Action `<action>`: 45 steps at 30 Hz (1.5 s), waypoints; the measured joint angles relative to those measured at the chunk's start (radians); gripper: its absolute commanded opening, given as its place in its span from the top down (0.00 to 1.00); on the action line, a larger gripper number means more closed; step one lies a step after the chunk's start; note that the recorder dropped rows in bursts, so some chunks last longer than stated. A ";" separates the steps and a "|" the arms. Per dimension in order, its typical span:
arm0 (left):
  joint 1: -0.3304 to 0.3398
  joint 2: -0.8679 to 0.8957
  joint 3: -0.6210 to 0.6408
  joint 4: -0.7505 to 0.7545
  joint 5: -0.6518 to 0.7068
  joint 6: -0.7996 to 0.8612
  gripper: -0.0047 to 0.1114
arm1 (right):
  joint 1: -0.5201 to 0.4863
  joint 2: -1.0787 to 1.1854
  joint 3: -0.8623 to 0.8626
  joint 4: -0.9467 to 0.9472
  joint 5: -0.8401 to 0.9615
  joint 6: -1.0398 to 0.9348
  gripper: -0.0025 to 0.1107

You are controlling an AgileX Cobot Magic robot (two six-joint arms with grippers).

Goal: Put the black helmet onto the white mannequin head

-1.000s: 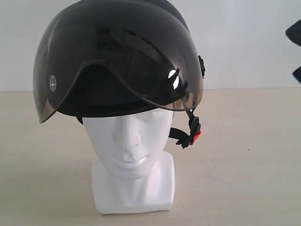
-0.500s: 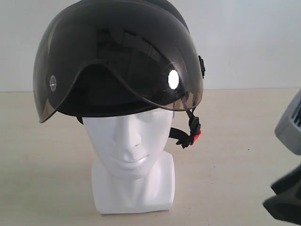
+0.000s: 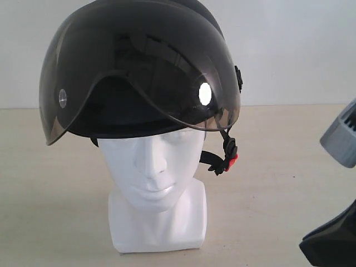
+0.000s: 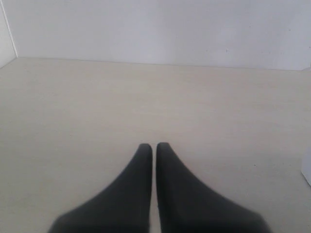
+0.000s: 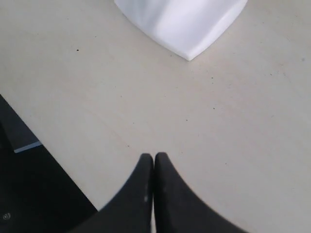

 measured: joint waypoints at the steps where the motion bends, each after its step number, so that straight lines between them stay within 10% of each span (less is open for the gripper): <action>1: 0.000 0.000 0.000 0.000 0.000 0.000 0.92 | 0.000 0.000 -0.002 0.000 -0.003 0.000 0.98; 33: 0.000 0.000 0.000 0.008 0.000 0.005 0.92 | 0.000 -0.314 -0.001 -0.119 0.045 0.232 0.98; 45: 0.000 0.000 0.000 0.579 -0.040 0.182 0.92 | 0.000 -0.315 -0.001 -0.104 -0.050 0.273 0.98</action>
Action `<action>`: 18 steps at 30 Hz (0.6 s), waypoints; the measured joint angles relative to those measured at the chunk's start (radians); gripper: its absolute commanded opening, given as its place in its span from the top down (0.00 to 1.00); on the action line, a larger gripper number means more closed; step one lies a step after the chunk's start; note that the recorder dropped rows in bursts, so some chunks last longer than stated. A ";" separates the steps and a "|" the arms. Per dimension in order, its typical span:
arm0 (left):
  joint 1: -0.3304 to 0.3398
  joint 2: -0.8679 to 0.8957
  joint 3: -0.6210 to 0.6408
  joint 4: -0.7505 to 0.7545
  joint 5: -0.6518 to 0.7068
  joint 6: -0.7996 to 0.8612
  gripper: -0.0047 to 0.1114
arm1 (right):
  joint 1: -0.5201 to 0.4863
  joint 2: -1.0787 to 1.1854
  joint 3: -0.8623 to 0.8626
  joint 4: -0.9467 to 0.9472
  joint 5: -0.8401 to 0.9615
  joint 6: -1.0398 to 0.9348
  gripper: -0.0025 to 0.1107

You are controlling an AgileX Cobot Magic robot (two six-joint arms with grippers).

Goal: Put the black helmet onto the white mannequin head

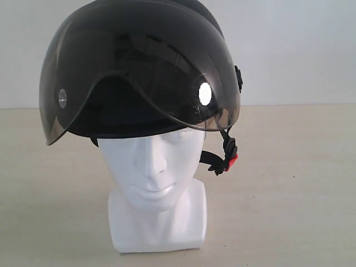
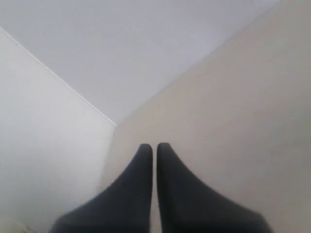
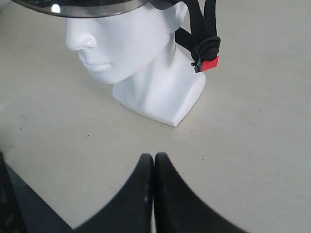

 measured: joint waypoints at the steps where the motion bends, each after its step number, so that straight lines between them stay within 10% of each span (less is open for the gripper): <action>1: 0.000 0.000 0.000 0.034 -0.032 0.000 0.92 | 0.000 0.000 0.000 0.000 0.000 0.000 0.98; 12: 0.000 0.000 0.000 0.420 -0.529 0.018 0.92 | 0.000 0.000 0.000 0.000 0.005 0.032 0.98; 18: 0.000 -0.004 -0.006 0.418 -1.158 0.003 0.92 | 0.000 0.000 0.000 0.005 -0.012 0.044 0.98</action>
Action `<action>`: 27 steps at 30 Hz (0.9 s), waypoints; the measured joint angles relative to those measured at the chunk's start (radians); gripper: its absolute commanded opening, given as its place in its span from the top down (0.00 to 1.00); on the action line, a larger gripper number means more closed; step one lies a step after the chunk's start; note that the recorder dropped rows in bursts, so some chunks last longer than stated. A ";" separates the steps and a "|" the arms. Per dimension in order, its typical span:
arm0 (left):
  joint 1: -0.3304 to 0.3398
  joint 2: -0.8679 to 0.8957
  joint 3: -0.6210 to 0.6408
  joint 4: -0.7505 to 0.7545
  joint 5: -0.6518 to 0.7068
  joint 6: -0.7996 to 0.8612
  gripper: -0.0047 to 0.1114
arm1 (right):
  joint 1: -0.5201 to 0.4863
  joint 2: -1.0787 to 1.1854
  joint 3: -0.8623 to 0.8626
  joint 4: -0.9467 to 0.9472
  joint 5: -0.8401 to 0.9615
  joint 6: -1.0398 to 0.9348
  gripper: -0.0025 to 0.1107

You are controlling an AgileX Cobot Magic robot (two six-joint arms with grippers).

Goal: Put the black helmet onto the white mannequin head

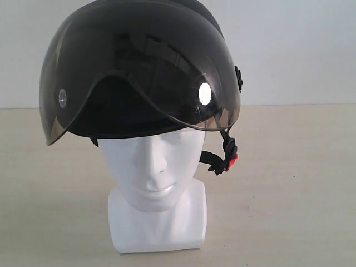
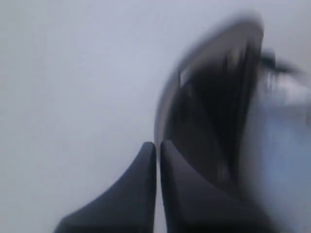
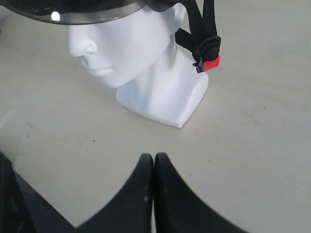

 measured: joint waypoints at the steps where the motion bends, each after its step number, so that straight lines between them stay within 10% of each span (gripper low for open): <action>1: 0.000 0.000 0.000 0.000 -0.135 -0.030 0.92 | 0.000 0.000 0.000 0.001 -0.009 0.000 0.98; 9: -0.001 0.000 -0.023 -0.074 -0.300 -0.492 0.92 | 0.000 0.000 0.000 -0.001 -0.103 -0.002 0.98; 18: -0.001 0.002 -0.116 -0.576 0.691 -1.140 0.92 | 0.000 0.000 0.000 -0.026 -0.110 -0.010 0.98; 27: -0.001 0.176 -0.286 -0.583 0.813 -1.220 0.92 | 0.000 0.095 -0.001 -0.099 -0.129 0.026 0.98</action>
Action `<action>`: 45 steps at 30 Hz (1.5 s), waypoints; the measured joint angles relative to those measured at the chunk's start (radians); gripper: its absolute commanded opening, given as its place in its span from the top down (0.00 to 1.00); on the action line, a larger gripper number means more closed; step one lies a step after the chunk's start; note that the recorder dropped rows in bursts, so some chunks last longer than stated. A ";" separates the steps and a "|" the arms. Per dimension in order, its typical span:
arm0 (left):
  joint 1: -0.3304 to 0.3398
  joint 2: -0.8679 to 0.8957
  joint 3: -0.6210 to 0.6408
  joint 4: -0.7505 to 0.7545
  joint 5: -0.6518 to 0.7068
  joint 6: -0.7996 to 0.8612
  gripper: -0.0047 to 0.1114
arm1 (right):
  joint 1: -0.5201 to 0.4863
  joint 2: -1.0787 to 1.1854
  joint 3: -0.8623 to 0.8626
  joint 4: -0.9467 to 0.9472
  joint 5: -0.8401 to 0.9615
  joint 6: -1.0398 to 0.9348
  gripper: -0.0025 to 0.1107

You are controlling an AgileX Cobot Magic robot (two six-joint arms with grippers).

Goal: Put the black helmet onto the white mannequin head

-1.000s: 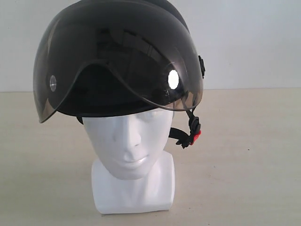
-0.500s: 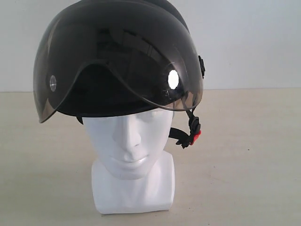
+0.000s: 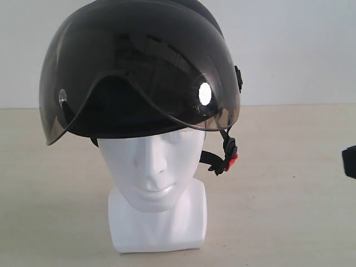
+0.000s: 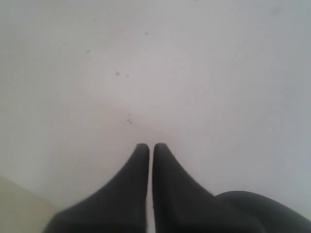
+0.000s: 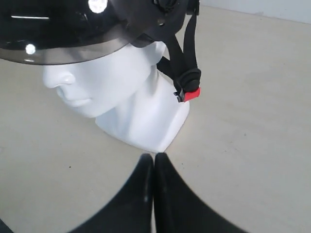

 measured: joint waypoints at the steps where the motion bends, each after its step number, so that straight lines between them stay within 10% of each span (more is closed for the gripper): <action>1: 0.000 0.040 -0.019 0.000 0.024 -0.008 0.92 | 0.000 0.014 -0.004 0.000 -0.007 0.001 0.98; 8: -0.021 0.272 -0.113 -0.001 -0.021 -0.104 0.92 | 0.000 0.044 -0.100 -0.150 -0.035 0.041 0.98; 14: -0.023 0.318 -0.119 0.361 -0.269 -0.121 0.92 | 0.000 0.044 -0.129 -0.206 0.077 0.065 0.98; 23: -0.023 0.308 -0.117 0.998 -0.706 -0.892 0.92 | 0.000 0.055 -0.129 -0.213 0.116 0.067 0.98; 28: -0.023 0.308 -0.150 1.035 -0.871 -0.925 0.92 | 0.000 0.126 -0.163 -0.200 0.185 0.017 0.98; 39: -0.023 0.342 -0.245 0.882 -0.534 -0.927 0.92 | 0.000 0.334 -0.342 -0.735 0.331 0.268 0.98; 45: -0.023 0.502 -0.262 0.710 -0.591 -0.929 0.92 | 0.000 0.371 -0.354 -0.862 0.369 0.338 0.98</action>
